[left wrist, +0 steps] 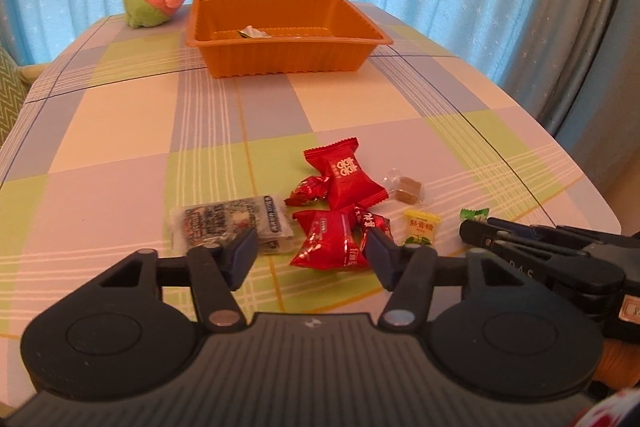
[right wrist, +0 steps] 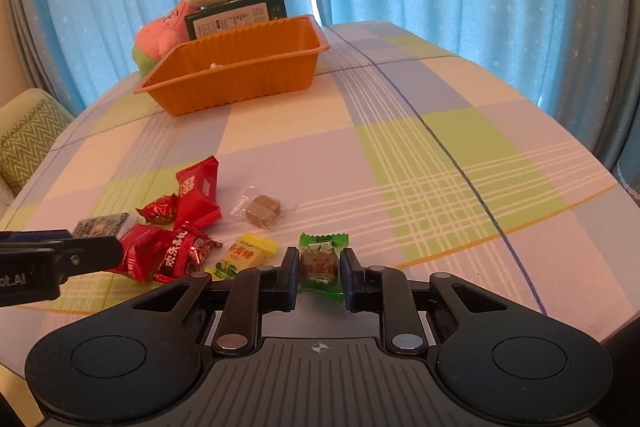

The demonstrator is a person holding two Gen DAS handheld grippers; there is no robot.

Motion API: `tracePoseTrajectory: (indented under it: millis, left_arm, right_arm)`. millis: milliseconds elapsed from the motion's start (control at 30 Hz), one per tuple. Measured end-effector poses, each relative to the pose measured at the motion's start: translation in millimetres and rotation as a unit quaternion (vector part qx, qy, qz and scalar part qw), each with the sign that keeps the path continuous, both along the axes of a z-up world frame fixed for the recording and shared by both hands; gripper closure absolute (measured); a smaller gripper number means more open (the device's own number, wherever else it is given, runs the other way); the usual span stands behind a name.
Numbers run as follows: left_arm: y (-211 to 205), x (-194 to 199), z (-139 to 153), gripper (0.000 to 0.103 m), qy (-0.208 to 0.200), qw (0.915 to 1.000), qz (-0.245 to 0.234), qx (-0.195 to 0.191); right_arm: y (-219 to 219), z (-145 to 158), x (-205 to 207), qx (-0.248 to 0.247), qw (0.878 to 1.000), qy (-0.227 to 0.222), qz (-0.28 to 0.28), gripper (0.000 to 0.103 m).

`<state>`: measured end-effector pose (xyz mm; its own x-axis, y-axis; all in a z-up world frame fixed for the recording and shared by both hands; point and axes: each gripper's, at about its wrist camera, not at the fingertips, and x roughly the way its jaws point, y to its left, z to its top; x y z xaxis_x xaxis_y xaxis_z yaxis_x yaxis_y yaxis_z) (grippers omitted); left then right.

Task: Organize snacks
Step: 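Grasp the green-wrapped candy with the right tool while the left tool grasps a large red packet, then carry the green candy and red packet over the orange tray with both tools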

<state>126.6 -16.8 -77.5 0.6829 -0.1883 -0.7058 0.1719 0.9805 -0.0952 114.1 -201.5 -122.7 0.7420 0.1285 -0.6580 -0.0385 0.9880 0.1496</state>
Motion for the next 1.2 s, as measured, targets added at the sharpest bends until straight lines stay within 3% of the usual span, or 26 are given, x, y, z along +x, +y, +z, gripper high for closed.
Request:
tracePoseTrajectory:
  millis: [300, 733, 1200]
  left_arm:
    - [-17.3, 27.1, -14.1, 0.073, 0.023, 0.9985, -0.041, 0.028]
    - [-19.9, 19.6, -22.2, 0.082, 0.040, 0.9976, -0.041, 0.040]
    - [-12.2, 4.3, 1.3, 0.082, 0.007, 0.9998, -0.009, 0.018]
  right_arm:
    - [-1.0, -1.8, 0.2, 0.002, 1.000, 0.002, 0.001, 0.081]
    - [-0.4, -0.6, 0.8, 0.005, 1.000, -0.001, 0.003, 0.081]
    - [2.4, 9.7, -6.5, 0.005, 1.000, -0.025, 0.013, 0.081]
